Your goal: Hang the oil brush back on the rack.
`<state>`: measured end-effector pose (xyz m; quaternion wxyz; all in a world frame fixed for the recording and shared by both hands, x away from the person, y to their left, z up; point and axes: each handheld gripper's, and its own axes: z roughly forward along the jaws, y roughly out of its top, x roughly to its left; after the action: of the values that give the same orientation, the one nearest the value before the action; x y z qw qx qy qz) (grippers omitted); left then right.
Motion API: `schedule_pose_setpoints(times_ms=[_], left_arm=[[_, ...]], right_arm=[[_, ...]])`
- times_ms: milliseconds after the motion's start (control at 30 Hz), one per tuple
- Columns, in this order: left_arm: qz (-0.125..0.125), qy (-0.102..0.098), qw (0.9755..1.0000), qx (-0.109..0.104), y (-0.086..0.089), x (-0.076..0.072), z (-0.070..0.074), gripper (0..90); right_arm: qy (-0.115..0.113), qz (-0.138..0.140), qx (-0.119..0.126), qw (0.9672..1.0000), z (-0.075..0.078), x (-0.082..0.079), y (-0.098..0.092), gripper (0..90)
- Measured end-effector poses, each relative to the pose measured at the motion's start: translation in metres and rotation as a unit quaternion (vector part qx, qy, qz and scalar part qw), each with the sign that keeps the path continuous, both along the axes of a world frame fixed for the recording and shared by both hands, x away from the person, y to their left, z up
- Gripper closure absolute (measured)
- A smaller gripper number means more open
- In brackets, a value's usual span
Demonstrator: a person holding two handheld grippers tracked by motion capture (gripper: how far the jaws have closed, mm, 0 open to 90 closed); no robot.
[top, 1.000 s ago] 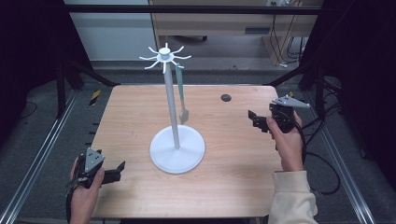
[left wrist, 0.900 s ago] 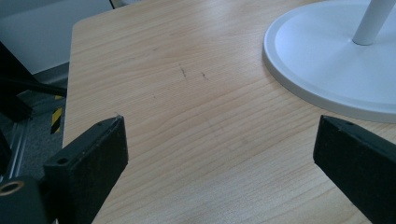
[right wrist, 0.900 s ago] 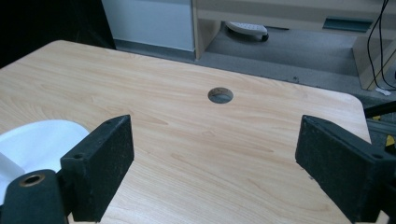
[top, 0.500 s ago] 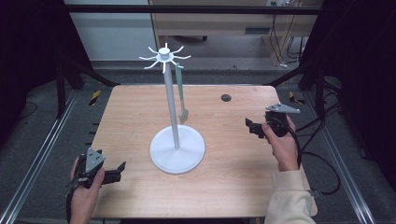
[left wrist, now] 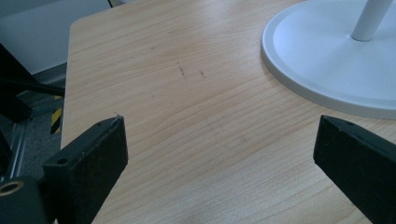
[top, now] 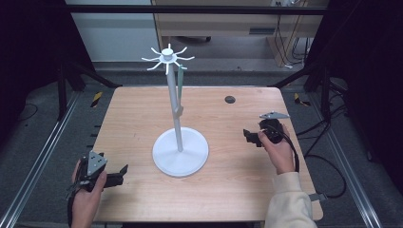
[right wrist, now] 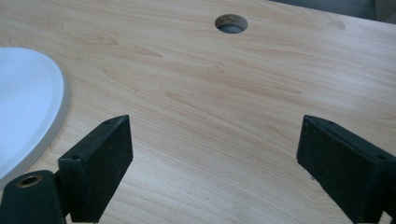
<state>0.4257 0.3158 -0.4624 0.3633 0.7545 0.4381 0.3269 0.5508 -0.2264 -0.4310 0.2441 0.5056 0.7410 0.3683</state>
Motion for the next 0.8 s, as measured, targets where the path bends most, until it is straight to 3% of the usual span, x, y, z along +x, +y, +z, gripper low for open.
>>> schedule_pose_setpoints(times_ms=[267,400,633,800], left_arm=[[-0.001,0.001,1.0000,0.000,0.000,0.000,-0.001,2.6],[-0.003,0.002,1.0000,0.001,-0.001,0.000,-0.001,2.6],[-0.003,0.002,1.0000,0.001,-0.001,0.001,-0.001,2.6],[-0.002,0.002,1.0000,0.002,-0.001,0.001,-0.001,2.6]], right_arm=[[0.021,0.019,-0.007,0.9996,-0.017,0.002,0.014,15.1],[0.030,0.041,-0.015,0.9986,-0.022,0.002,0.030,15.2],[0.042,0.086,-0.029,0.9949,-0.034,0.000,0.064,15.4],[0.055,0.106,-0.024,0.9925,-0.042,-0.002,0.078,15.2]])
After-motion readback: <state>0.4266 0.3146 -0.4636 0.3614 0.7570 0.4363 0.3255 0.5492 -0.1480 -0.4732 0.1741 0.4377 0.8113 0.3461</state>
